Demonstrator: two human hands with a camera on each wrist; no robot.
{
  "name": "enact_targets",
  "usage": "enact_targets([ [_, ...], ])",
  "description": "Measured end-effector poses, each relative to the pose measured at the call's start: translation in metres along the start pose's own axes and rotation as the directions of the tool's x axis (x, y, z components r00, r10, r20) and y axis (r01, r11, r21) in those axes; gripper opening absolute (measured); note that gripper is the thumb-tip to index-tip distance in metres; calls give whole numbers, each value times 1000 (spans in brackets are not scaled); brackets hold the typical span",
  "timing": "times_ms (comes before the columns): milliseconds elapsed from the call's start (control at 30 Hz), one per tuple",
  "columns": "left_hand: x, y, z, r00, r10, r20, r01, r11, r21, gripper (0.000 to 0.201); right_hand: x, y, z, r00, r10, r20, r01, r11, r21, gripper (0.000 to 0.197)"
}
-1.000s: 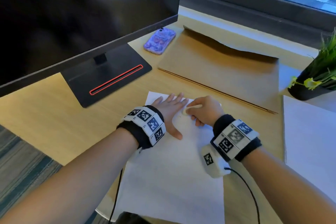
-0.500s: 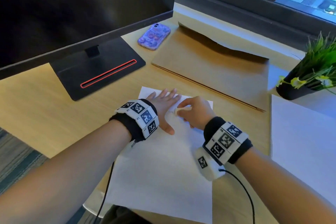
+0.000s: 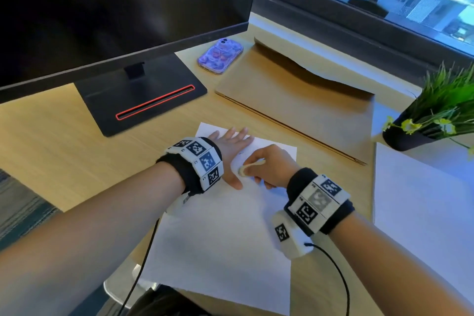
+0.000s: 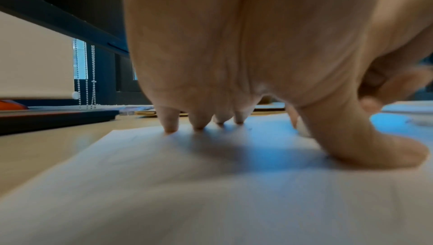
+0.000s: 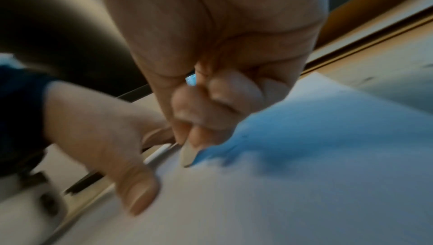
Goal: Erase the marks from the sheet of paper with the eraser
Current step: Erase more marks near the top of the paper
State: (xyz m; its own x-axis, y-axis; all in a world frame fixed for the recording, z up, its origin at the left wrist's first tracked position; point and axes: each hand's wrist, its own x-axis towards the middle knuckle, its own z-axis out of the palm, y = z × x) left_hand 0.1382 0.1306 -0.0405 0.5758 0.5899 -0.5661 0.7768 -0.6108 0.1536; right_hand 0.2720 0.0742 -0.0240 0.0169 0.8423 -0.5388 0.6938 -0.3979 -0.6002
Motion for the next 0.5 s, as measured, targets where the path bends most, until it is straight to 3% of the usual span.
enact_targets([
  [100, 1, 7, -3, 1000, 0, 29, 0, 1000, 0, 119, -2, 13, -17, 998, 62, -17, -59, 991, 116, 11],
  [200, 2, 15, -7, 999, -15, 47, 18, 998, -63, 111, 0, 25, -26, 978, 126, -169, -85, 969, 232, 10],
  [267, 4, 19, -7, 999, -38, 8, 38, 992, -124, 107, 1, 28, -24, 961, 117, -251, -63, 975, 212, 8],
  [300, 5, 22, -5, 999, -49, -12, 48, 991, -122, 108, 1, 28, -23, 965, 97, -244, -56, 984, 171, 6],
  [433, 8, 25, 1, 997, -66, -29, 65, 996, -55, 115, -5, 22, -20, 999, 42, -16, -41, 999, 36, 6],
  [500, 7, 24, 1, 997, -66, -27, 64, 996, -60, 115, -1, 19, -25, 997, 40, -60, -37, 998, 50, 6],
])
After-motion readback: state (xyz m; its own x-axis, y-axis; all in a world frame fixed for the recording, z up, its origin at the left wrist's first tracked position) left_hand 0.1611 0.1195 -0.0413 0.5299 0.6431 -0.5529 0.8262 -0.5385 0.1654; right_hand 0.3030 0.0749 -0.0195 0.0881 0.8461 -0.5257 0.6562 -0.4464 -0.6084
